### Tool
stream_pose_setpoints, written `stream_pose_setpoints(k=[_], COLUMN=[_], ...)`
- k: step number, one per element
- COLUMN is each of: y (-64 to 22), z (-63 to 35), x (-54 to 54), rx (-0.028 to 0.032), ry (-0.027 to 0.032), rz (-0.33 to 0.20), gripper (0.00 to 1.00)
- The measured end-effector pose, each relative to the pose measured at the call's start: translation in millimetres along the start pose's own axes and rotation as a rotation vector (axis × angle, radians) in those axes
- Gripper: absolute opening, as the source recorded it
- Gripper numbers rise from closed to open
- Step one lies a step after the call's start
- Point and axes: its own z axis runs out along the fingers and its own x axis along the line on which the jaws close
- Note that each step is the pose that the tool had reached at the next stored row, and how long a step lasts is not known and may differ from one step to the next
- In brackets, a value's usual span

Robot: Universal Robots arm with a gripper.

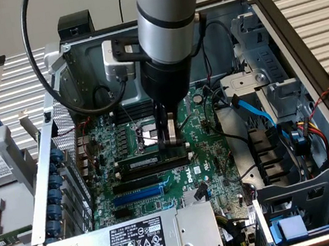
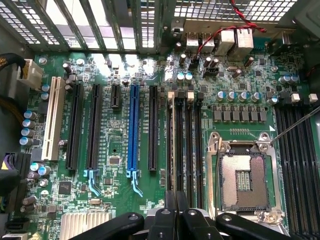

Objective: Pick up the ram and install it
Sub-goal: 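Insert the ram into the slot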

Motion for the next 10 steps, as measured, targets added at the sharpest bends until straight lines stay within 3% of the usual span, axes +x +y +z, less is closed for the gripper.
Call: stream_pose_setpoints(k=[10], y=[2.0], z=[0.6], x=[0.0], rx=[0.0007], ry=[-0.0012], rz=[0.0], gripper=[0.12])
